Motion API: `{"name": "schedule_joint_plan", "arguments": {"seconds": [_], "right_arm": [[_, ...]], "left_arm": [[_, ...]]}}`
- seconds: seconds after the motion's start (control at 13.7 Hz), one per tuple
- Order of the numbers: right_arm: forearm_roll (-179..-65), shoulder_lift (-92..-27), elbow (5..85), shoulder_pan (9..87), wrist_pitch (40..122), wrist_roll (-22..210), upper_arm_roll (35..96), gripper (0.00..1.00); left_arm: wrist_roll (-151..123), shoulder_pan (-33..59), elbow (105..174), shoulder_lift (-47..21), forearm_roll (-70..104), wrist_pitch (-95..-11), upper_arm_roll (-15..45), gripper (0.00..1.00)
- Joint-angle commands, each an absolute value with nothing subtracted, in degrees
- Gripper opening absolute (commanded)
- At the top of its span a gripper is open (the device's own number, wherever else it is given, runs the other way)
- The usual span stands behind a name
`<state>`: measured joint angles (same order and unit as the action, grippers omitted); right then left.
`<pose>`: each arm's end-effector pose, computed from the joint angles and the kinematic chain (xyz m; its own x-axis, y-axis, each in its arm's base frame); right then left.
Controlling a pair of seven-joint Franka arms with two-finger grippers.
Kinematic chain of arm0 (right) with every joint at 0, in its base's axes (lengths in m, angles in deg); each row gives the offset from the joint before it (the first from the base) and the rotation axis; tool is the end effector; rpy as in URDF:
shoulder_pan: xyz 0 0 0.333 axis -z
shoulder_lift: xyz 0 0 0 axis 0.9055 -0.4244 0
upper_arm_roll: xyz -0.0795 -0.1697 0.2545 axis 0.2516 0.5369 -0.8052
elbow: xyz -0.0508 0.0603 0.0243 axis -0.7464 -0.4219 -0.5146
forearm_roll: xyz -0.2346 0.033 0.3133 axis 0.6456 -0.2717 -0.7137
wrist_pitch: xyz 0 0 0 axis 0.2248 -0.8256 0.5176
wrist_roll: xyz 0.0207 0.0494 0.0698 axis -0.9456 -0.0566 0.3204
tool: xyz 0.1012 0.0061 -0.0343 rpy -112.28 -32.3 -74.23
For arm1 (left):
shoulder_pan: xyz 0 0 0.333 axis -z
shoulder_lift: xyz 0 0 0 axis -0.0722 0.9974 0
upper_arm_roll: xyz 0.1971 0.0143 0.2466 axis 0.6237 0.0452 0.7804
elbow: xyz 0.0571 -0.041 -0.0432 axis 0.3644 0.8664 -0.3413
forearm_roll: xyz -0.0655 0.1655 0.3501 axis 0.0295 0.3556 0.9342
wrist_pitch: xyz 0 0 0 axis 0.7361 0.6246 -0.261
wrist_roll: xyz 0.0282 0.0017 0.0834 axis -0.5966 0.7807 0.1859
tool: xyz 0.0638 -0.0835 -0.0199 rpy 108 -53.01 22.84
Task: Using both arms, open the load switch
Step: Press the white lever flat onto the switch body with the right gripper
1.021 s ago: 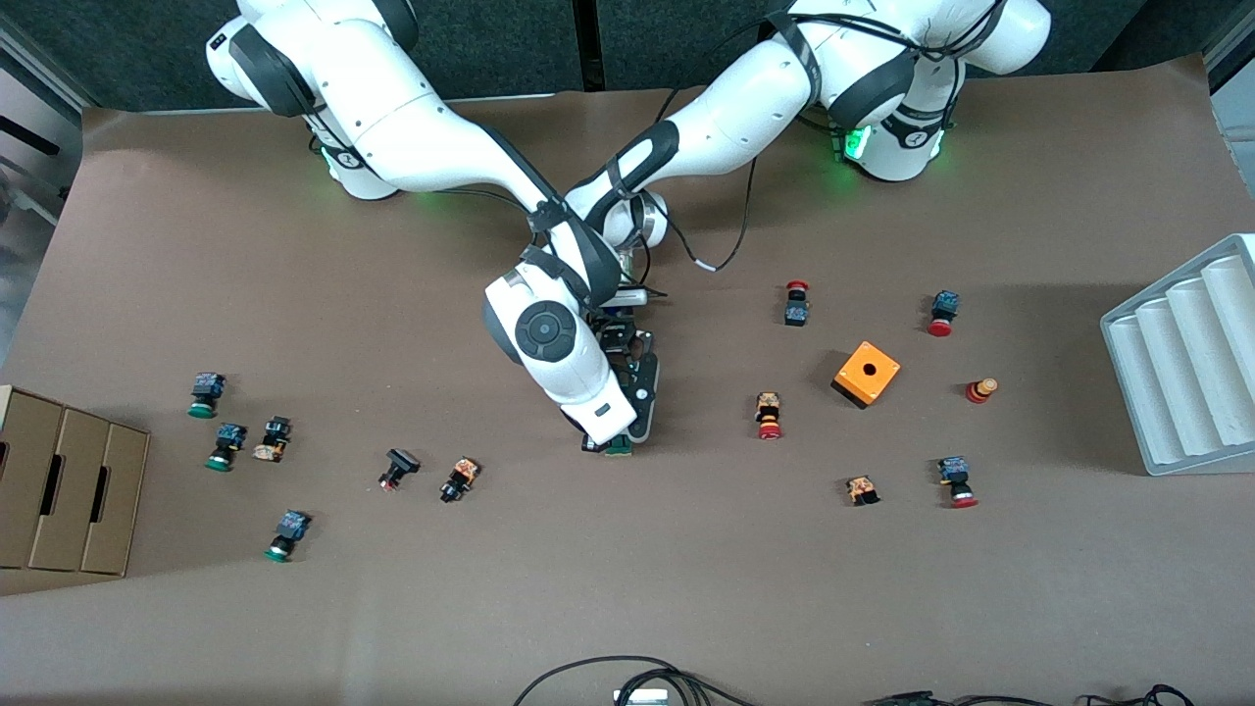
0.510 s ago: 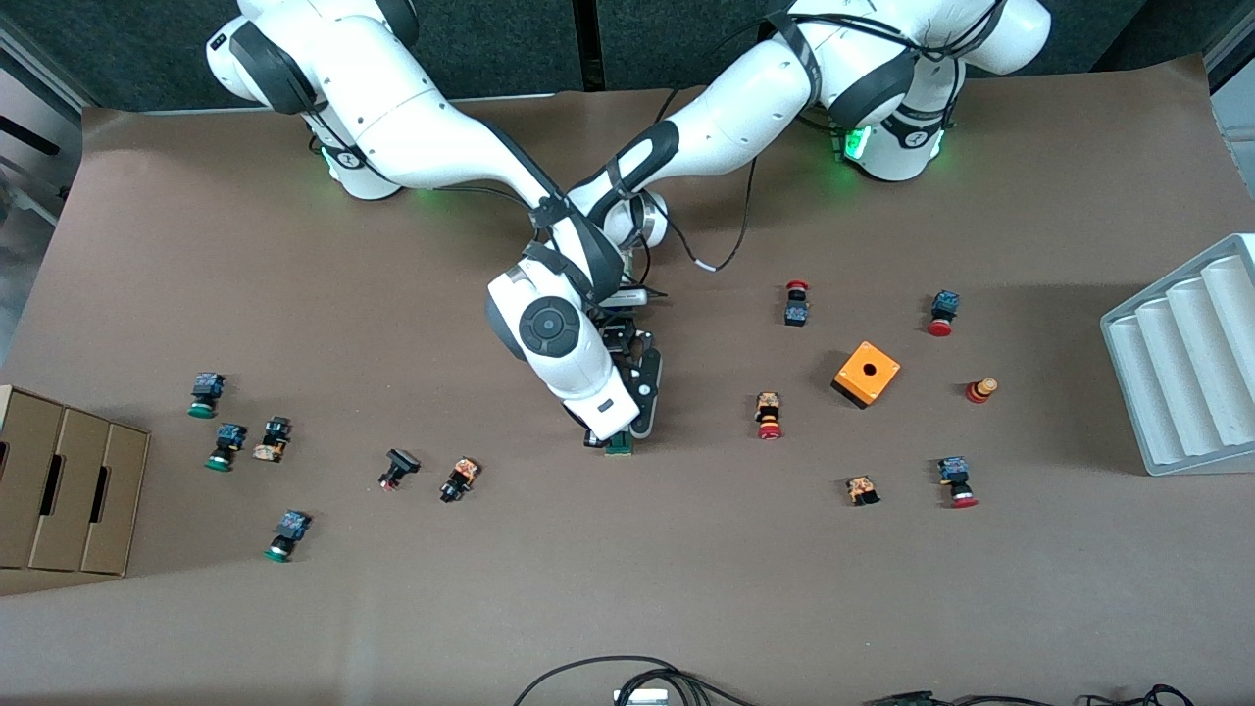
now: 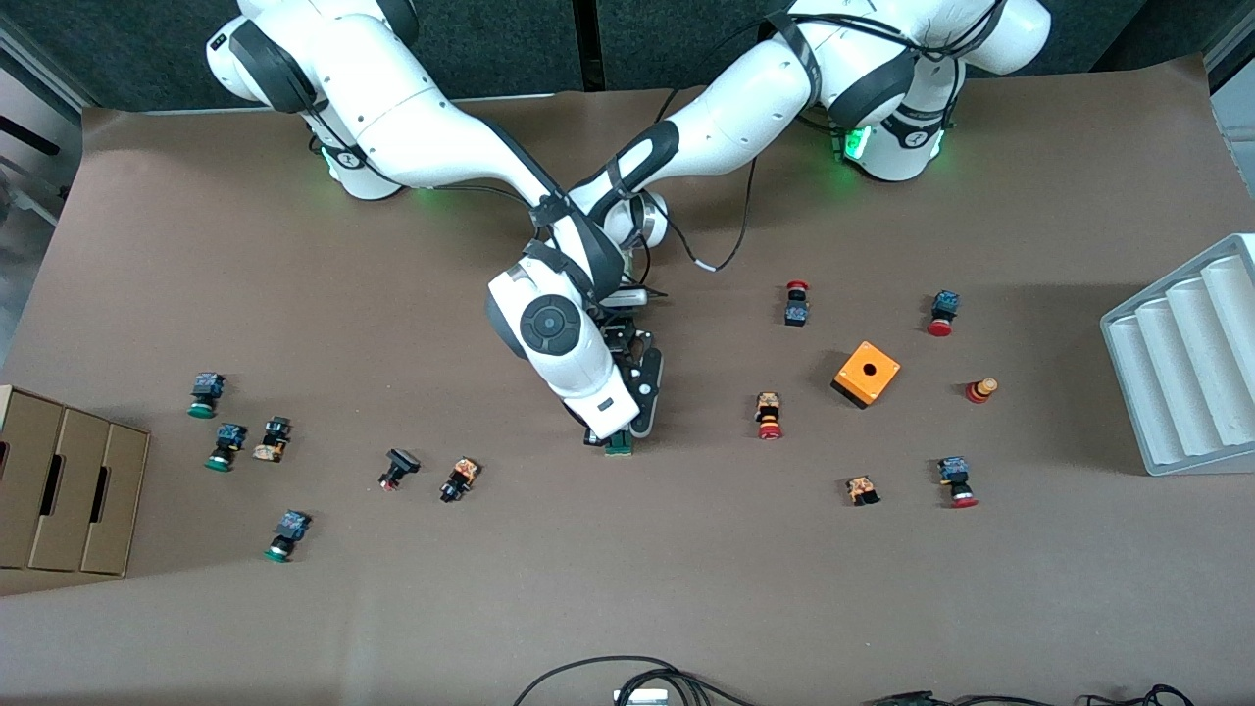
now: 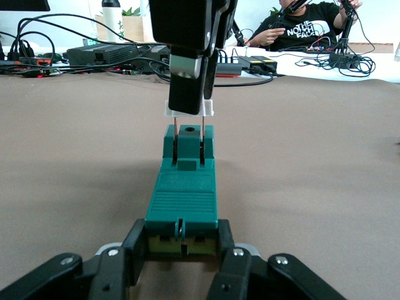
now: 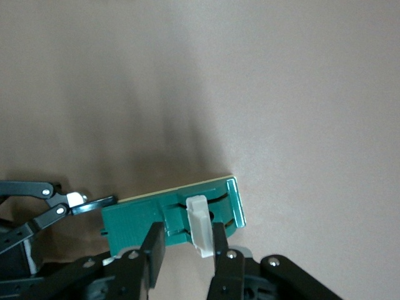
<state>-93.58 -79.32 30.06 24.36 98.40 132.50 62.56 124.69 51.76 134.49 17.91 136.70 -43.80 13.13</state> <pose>0.5701 0.4588 0.2478 0.2197 0.9657 0.1384 0.9748 -0.2228 0.0068 0.3321 -0.5657 0.0632 0.3431 0.0418 0.9384 0.0550 -0.9982 0.0244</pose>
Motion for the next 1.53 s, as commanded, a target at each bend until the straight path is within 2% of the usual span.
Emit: {"name": "schedule_joint_plan", "arguments": {"seconds": [0.0,1.46], "right_arm": [[-95.1,-77.41,32.82,22.97,97.65,131.85,62.85,0.38],[-95.01,-75.74,36.78,22.0,97.83,131.59,62.93,0.38]], "left_arm": [[124.63,52.48,132.34,19.65,138.72,-45.39,13.75,0.42],[124.63,52.48,132.25,19.65,138.72,-45.48,13.75,0.42]]}}
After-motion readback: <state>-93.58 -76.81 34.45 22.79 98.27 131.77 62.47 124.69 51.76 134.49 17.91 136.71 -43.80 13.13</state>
